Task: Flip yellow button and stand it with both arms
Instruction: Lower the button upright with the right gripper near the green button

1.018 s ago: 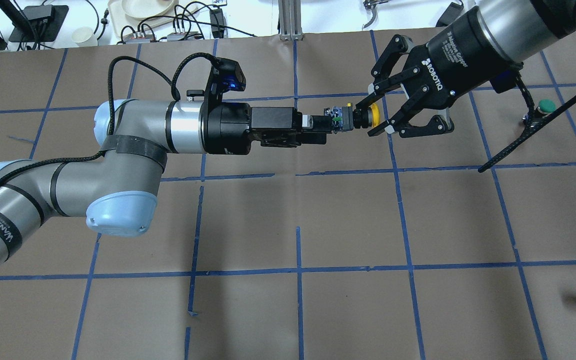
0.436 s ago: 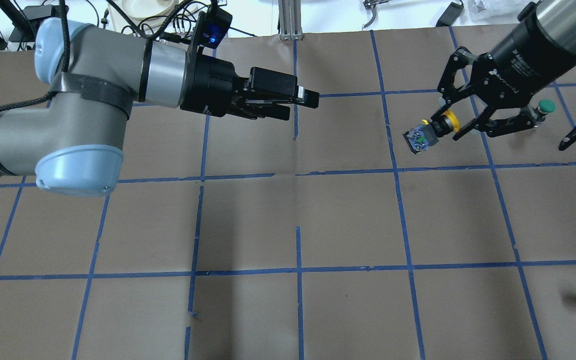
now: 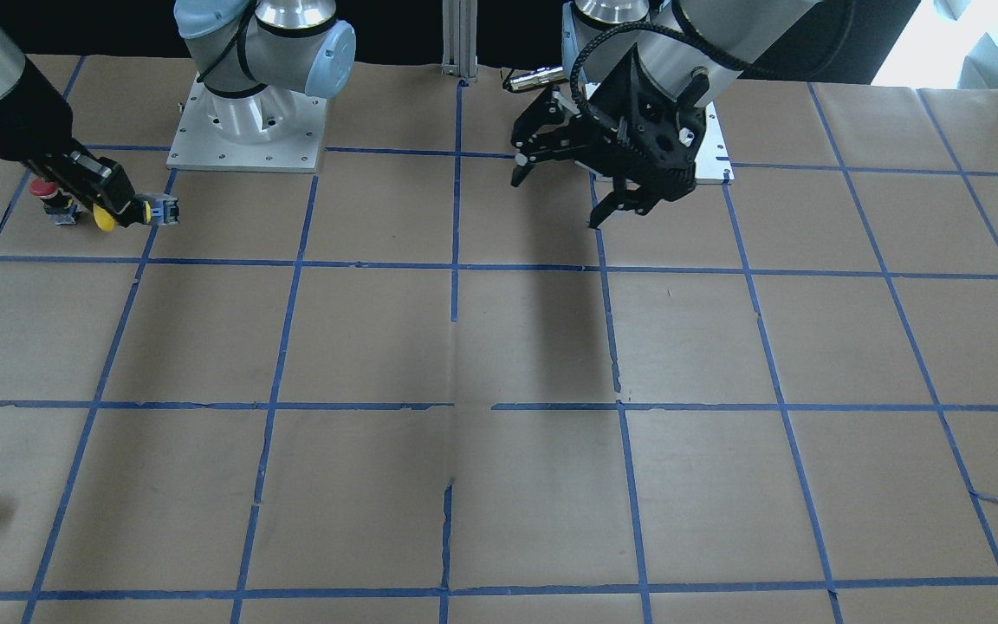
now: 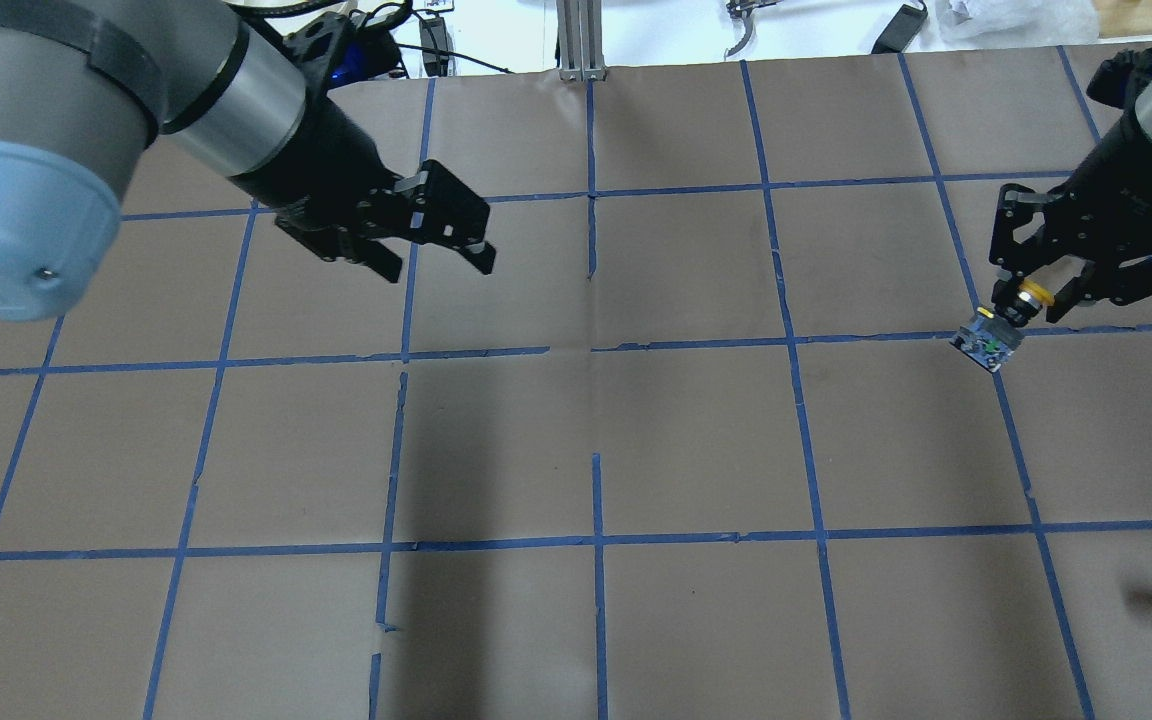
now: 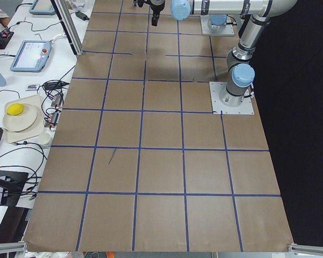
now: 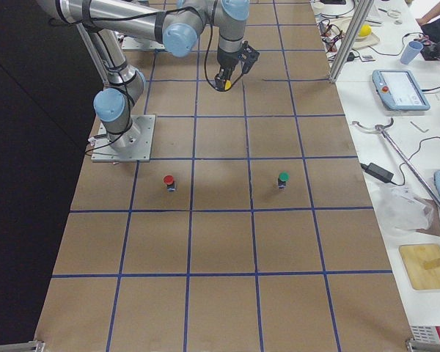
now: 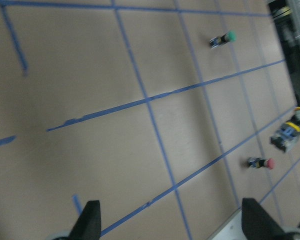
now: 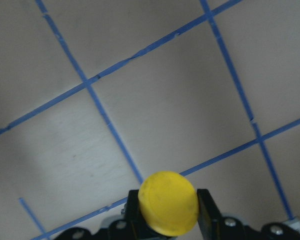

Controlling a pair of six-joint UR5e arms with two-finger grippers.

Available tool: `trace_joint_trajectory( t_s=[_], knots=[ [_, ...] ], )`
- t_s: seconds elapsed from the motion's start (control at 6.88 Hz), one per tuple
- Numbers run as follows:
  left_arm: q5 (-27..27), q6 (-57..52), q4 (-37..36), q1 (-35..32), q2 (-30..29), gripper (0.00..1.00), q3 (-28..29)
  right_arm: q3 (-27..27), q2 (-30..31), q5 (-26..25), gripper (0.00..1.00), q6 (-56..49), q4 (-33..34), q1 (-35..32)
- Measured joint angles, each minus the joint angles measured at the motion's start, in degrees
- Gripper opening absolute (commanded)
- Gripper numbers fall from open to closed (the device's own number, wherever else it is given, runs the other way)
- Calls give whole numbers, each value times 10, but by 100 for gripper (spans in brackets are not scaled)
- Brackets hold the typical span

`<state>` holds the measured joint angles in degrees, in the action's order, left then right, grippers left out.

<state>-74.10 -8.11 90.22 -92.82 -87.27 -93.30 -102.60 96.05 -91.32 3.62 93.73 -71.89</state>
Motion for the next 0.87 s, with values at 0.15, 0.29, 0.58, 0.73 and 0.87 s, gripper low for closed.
trace_joint_trajectory(
  t_s=[0.15, 0.29, 0.58, 0.73, 0.87],
  knots=[
    [-94, 2, 28, 8, 6, 100, 9, -39, -1, -47, 7, -51, 75, 12],
    [-141, 2, 37, 18, 8, 100, 8, -80, -2, -82, 7, -93, 162, 22],
    [-164, -2, 40, 35, 11, 100, 3, -161, -5, -105, 7, -136, 317, 61],
    [-164, -4, 38, 36, 12, 100, 2, -189, -8, -106, 7, -140, 367, 85],
    [-164, -7, 37, 35, 13, 100, 0, -207, -17, -112, 7, -141, 407, 100]
  ],
)
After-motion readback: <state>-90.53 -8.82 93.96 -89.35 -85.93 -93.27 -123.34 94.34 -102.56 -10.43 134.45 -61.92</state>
